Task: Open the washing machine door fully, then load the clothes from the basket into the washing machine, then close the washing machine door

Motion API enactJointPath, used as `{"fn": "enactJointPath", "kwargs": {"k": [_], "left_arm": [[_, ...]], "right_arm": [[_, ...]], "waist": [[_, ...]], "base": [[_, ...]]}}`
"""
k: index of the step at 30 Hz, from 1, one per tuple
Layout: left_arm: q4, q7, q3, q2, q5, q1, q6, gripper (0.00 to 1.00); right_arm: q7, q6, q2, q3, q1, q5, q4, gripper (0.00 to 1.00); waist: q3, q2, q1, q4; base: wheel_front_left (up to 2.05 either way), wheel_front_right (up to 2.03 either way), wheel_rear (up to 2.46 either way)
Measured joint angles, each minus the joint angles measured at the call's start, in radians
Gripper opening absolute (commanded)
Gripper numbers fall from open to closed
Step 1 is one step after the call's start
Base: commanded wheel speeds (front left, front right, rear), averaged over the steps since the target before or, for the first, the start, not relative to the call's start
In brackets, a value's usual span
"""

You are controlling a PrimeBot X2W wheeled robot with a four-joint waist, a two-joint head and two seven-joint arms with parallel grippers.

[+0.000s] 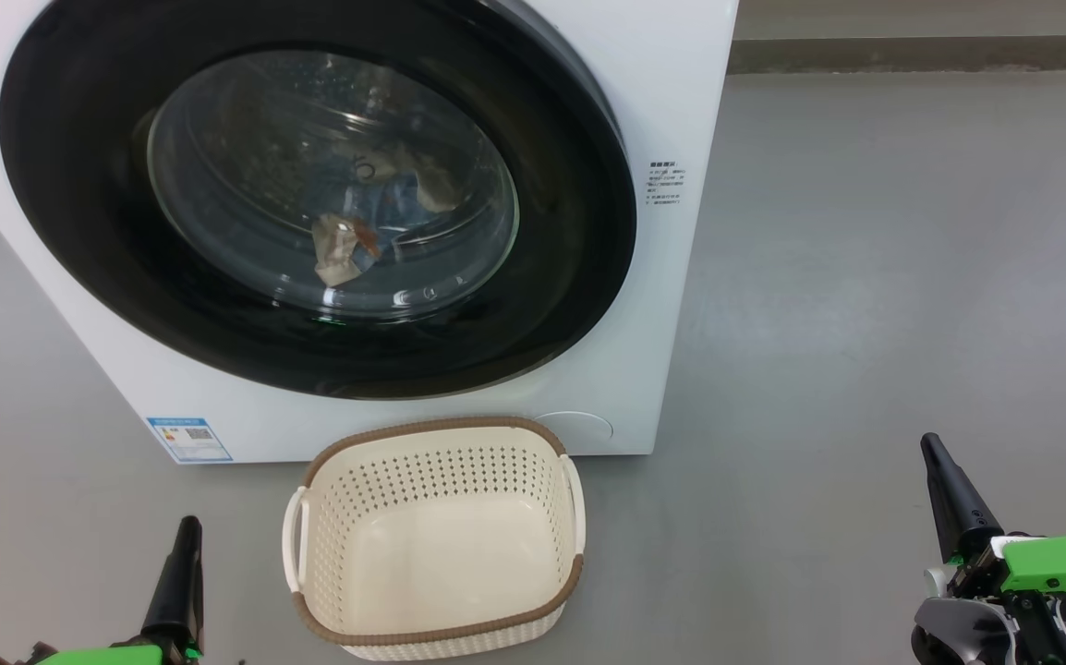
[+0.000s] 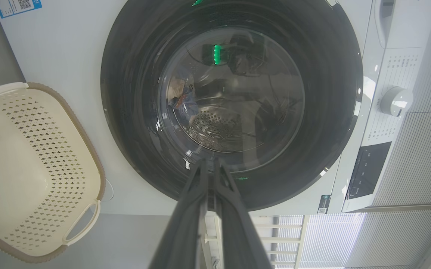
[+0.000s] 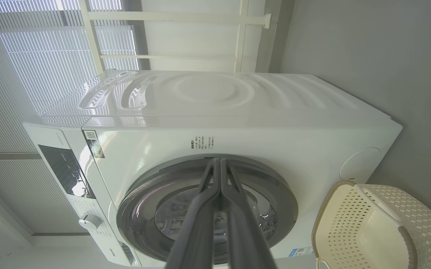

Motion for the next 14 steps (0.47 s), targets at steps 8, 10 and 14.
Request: {"fn": "enactJointPath", "kwargs": {"k": [8, 10, 14], "left_arm": [[0.000, 0.000, 0.000, 0.000, 0.000, 0.000, 0.000, 0.00], [0.000, 0.000, 0.000, 0.000, 0.000, 0.000, 0.000, 0.00], [0.000, 0.000, 0.000, 0.000, 0.000, 0.000, 0.000, 0.00]], "right_arm": [[0.000, 0.000, 0.000, 0.000, 0.000, 0.000, 0.000, 0.00], [0.000, 0.000, 0.000, 0.000, 0.000, 0.000, 0.000, 0.00], [0.000, 0.000, 0.000, 0.000, 0.000, 0.000, 0.000, 0.00]], "waist": [[0.000, 0.0000, 0.0000, 0.000], [0.000, 0.0000, 0.0001, 0.000], [0.000, 0.0000, 0.0000, 0.000]], "base": [[0.00, 0.00, 0.00], [0.00, 0.00, 0.00], [0.00, 0.00, 0.00]]}}
